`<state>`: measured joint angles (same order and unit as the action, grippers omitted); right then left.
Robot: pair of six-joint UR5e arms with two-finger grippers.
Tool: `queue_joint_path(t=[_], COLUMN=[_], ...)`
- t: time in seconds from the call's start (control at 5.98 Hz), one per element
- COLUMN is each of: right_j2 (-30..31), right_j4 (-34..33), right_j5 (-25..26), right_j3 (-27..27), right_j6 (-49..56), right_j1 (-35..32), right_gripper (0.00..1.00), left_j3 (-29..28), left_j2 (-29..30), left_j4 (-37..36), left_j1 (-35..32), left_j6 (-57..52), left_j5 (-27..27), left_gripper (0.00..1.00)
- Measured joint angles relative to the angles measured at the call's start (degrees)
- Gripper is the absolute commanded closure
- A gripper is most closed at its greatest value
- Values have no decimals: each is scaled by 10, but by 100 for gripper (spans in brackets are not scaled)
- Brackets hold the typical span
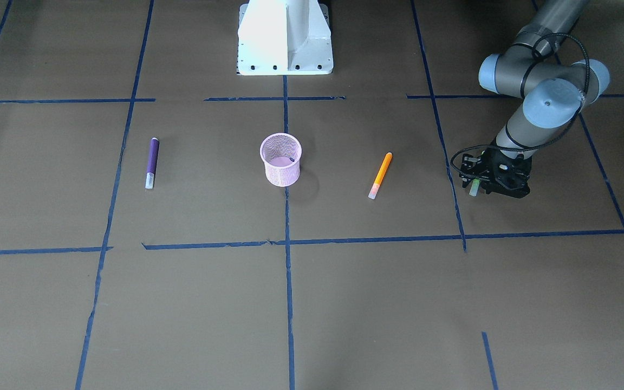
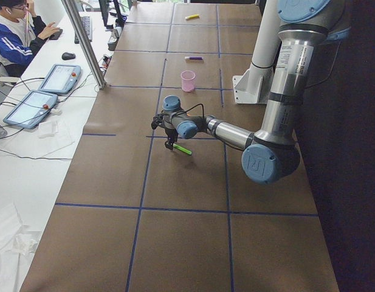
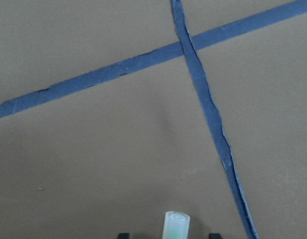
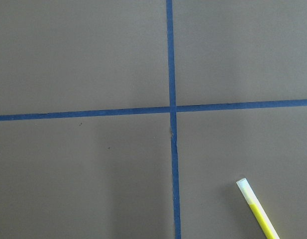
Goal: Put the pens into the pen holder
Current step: 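Lower the left gripper onto the green marker and close it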
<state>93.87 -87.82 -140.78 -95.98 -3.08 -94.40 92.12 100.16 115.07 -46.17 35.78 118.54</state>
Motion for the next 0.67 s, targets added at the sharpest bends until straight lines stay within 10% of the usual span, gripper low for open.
queue_joint_path(t=[0.33, 0.67], right_j2=[0, 0], right_j4=[0, 0], right_j5=[0, 0], right_j3=[0, 0], right_j6=[0, 0], right_j1=[0, 0], right_gripper=[0, 0], left_j3=[2, 5], left_j2=[-3, -9], left_j4=[2, 3], left_j1=[0, 0], left_j6=[-1, -1], left_j5=[0, 0], left_gripper=[95, 100])
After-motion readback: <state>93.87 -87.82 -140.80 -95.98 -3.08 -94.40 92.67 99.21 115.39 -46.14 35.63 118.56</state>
